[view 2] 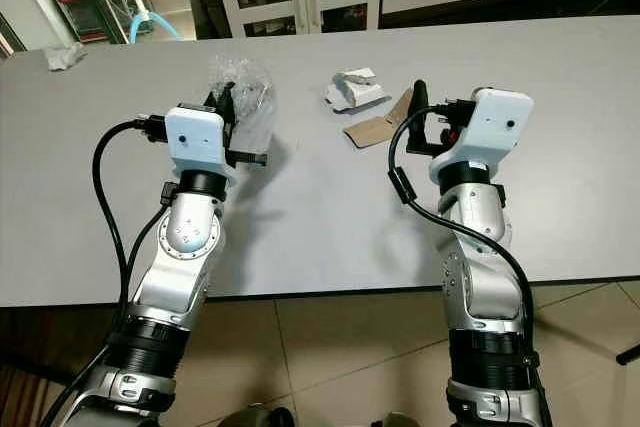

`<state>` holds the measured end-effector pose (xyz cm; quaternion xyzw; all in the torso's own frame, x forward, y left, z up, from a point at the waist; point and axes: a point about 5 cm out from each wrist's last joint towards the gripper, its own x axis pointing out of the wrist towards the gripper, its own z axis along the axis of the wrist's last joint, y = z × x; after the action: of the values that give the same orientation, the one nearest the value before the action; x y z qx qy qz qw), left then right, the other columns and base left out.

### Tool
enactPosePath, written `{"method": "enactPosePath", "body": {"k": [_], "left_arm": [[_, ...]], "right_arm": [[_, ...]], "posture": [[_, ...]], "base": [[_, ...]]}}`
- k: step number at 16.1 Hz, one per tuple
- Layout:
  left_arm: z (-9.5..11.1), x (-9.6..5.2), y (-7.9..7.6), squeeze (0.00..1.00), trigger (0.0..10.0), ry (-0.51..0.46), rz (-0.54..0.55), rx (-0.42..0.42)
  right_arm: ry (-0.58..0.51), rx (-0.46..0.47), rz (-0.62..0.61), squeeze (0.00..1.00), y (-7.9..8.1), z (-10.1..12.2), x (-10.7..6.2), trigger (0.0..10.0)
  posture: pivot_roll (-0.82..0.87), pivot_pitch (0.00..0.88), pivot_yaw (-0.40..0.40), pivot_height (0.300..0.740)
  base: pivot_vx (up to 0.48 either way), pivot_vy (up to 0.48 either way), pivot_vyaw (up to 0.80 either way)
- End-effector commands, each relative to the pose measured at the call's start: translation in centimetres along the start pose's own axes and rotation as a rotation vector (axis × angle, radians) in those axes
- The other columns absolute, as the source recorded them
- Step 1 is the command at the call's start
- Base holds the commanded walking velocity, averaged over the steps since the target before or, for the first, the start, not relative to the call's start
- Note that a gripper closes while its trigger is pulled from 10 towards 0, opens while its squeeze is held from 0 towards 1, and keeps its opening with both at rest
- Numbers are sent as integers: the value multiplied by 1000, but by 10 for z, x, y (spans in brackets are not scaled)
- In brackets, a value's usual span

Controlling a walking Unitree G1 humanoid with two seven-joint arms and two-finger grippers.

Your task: Picking trash to rubbish bin

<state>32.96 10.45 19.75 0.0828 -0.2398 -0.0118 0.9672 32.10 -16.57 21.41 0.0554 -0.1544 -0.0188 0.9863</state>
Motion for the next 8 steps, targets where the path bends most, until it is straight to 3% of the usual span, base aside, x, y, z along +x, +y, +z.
{"method": "enactPosePath", "body": {"k": [1, 4, 8], "left_arm": [[1, 0, 2, 0, 10000, -1, 9, 12], [2, 0, 4, 0, 10000, 1, 12, 14], [2, 1, 3, 0, 10000, 2, 9, 14]], "right_arm": [[0, -2, 4, 0, 1, 1, -2, 10000], [11, 1, 5, 0, 2, -1, -3, 10000], [24, 2, 5, 0, 3, -3, -4, 10000]], "posture": [[-98, 104, 67, 740], [-96, 113, 69, 740], [-97, 119, 69, 740]], "base": [[0, 0, 0], [0, 0, 0], [-180, 0, 0]]}}
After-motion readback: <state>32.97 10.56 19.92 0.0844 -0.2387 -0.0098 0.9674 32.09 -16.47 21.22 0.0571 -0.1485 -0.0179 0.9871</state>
